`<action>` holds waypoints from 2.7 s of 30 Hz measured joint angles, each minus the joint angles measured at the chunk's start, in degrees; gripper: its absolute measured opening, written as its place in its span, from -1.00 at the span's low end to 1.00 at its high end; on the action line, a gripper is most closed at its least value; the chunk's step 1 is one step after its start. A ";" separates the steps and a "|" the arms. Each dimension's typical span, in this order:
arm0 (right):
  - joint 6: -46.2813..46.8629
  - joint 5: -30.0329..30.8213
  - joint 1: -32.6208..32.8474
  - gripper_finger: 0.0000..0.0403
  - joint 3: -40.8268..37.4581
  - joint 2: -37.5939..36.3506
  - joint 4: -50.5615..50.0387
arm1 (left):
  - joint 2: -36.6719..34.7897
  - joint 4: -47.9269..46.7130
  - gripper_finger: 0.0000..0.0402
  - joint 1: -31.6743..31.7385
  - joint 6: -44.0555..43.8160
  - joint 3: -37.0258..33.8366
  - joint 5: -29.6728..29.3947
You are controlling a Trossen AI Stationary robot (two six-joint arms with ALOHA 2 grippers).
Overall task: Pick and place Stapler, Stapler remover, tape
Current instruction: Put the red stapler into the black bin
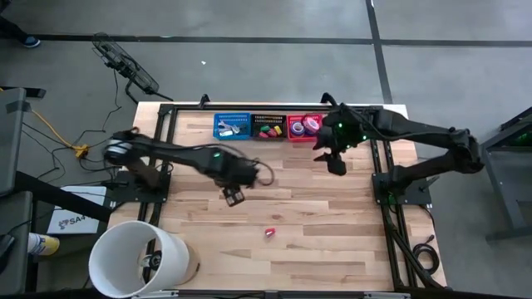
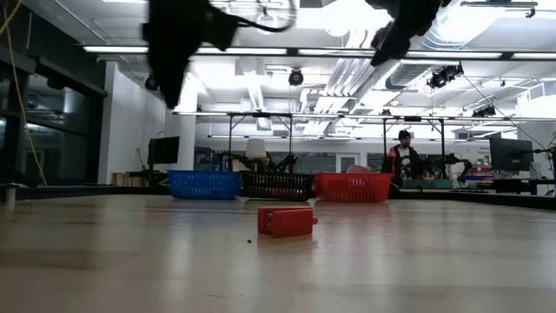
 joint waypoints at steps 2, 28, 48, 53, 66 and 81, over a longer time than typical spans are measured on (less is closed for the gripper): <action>1.39 0.88 2.89 -0.10 0.00 0.00 1.68 | -4.94 4.24 -0.05 -1.92 -3.77 -6.80 -0.02; 15.55 9.92 31.64 -0.10 0.00 22.25 25.70 | -45.65 61.52 -0.05 -22.86 -15.16 -57.08 -26.81; 19.98 11.46 33.21 -0.10 0.17 29.49 34.84 | -50.60 109.92 -0.40 -1.56 9.85 -83.22 0.95; 19.46 9.25 32.84 -0.10 0.17 33.16 35.95 | -50.60 109.51 -0.69 5.74 13.69 -83.24 14.54; 13.42 8.84 32.88 -0.10 0.09 40.26 38.22 | -50.57 107.78 -0.99 19.65 31.90 -83.35 18.93; 5.87 8.88 33.89 -0.10 0.11 43.19 42.68 | -50.60 109.36 -1.00 20.35 36.47 -83.42 23.46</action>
